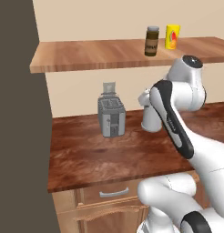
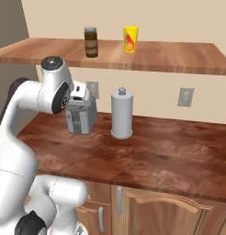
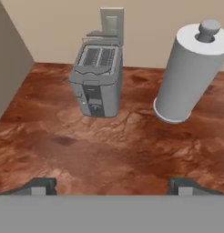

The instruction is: Take the cinnamon bottle from the cabinet and place it on the dining table, next to the plate with the cupcake. Then take the chocolate from the dining counter and place it on the cupcake plate.

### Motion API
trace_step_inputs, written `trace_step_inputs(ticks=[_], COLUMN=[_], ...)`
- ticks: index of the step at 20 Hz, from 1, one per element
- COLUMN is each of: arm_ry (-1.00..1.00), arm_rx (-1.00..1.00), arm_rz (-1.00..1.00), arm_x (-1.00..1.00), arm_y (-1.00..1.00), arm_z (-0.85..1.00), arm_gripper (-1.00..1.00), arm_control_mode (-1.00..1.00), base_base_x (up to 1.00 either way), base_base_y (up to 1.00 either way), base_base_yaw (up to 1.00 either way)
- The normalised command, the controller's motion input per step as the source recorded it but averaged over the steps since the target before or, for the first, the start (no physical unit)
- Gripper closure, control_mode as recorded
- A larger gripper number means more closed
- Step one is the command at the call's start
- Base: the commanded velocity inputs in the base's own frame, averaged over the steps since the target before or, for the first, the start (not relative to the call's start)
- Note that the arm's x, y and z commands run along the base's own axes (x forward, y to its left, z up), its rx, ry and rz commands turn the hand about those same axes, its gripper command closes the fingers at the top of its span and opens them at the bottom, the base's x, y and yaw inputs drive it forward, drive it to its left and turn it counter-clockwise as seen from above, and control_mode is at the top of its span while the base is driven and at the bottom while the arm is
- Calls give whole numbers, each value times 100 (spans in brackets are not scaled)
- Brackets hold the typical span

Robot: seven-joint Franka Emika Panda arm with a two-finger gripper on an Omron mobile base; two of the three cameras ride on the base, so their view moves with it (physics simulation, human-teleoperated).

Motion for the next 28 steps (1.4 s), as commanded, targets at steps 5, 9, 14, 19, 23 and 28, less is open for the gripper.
trace_step_inputs(ticks=[5, 9, 14, 19, 23, 28], arm_ry=[-31, -12, 0, 0, -13, -5], arm_rx=[-1, -3, -1, 0, -1, -1], arm_rz=[0, 0, 0, 0, -1, -3], arm_x=[-12, -3, 0, 0, 0, 13], arm_y=[0, 0, -1, -8, -19, -27], arm_z=[55, 69, 73, 66, 51, 39], arm_gripper=[-100, -100, -100, -100, -100, -100], arm_control_mode=[-100, -100, -100, -100, -100, -100], base_base_x=[0, 0, 0, 0, 0, 0], base_base_y=[0, 0, 0, 0, 0, 0], base_base_yaw=[0, 0, 0, 0, 0, 0])
